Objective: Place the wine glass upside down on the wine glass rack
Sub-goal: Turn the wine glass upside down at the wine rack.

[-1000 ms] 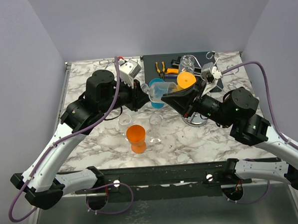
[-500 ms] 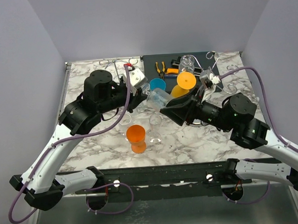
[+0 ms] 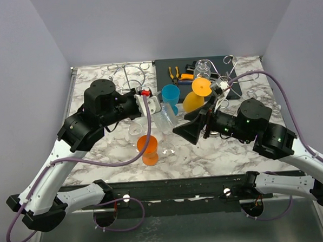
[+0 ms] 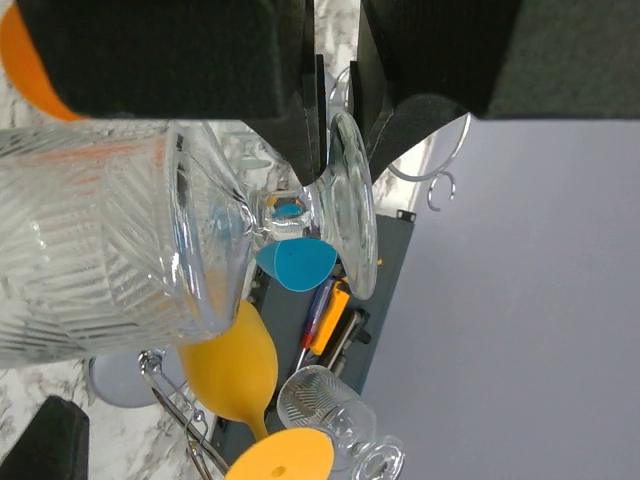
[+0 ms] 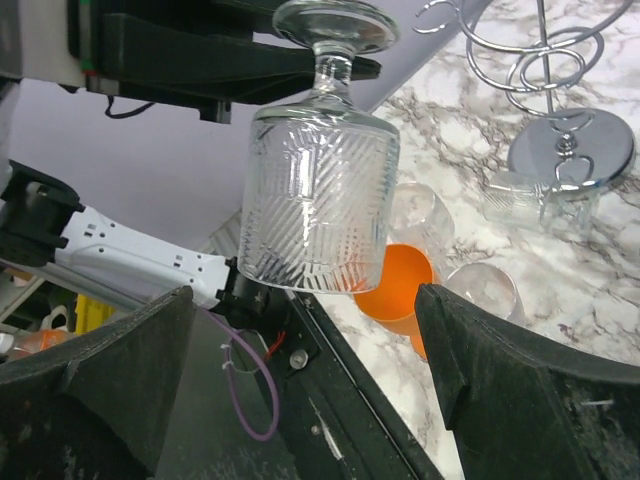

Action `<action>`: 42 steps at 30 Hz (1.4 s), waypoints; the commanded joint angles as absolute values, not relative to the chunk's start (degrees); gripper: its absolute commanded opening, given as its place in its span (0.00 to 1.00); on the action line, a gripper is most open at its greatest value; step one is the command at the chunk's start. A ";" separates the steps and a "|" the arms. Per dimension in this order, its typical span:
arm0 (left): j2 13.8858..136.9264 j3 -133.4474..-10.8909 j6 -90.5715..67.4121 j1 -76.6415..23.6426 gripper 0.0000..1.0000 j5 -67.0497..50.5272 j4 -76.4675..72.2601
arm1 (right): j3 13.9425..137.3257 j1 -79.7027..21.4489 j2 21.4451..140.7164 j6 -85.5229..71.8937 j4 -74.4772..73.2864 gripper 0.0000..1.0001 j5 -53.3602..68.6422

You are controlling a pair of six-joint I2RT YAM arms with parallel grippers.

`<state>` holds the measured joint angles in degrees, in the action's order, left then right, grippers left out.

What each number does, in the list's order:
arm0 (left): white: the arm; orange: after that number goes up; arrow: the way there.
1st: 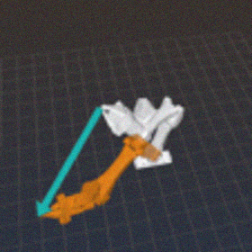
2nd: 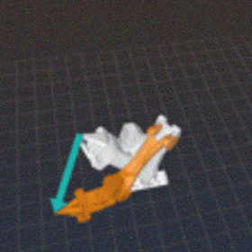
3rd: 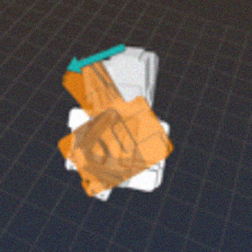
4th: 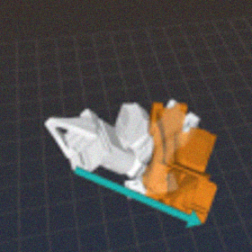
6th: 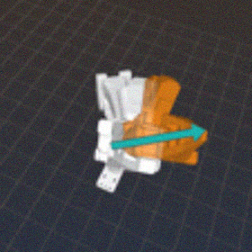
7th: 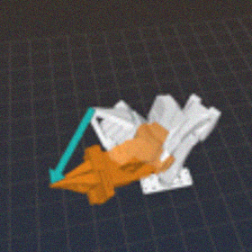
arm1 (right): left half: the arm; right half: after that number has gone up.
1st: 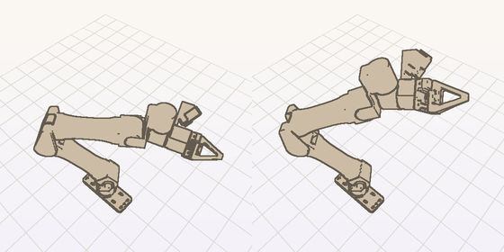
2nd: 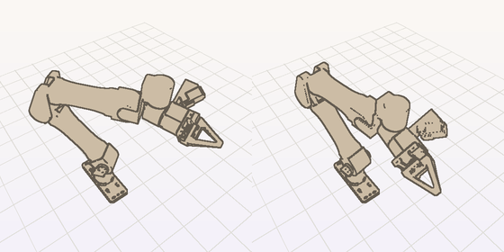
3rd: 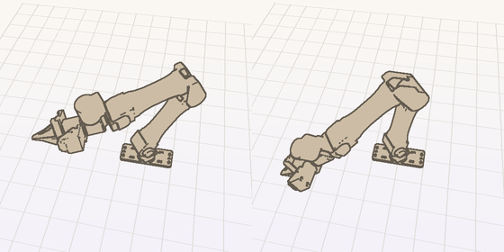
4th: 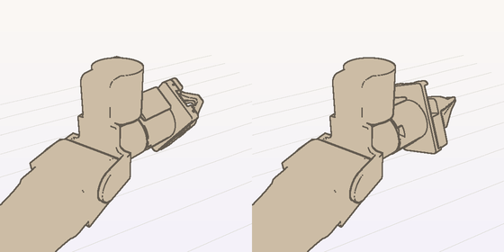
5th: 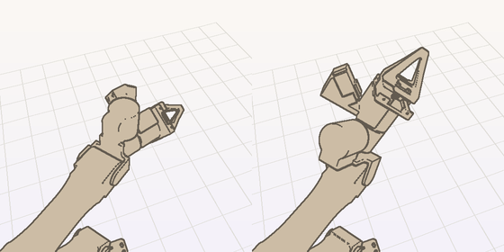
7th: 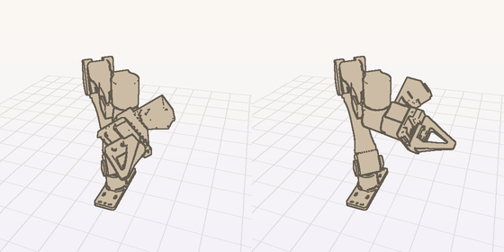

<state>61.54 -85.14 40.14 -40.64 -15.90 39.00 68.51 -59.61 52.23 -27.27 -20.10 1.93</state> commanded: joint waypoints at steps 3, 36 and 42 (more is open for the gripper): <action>58.32 -83.28 53.25 -41.04 0.00 -21.17 36.33 | 69.75 -59.43 53.11 -25.42 -21.70 1.00 0.24; 55.33 -81.09 62.68 -41.08 0.00 -24.42 32.07 | 61.73 -59.42 62.82 -25.52 -0.53 0.75 7.21; 54.10 -79.31 65.50 -41.20 0.00 -26.29 28.46 | 59.92 -59.44 62.25 -25.88 -0.54 0.34 4.69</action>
<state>56.60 -80.03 62.35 -40.88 -21.41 35.77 61.76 -59.55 62.35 -25.54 -1.30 6.24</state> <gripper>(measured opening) 0.153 0.605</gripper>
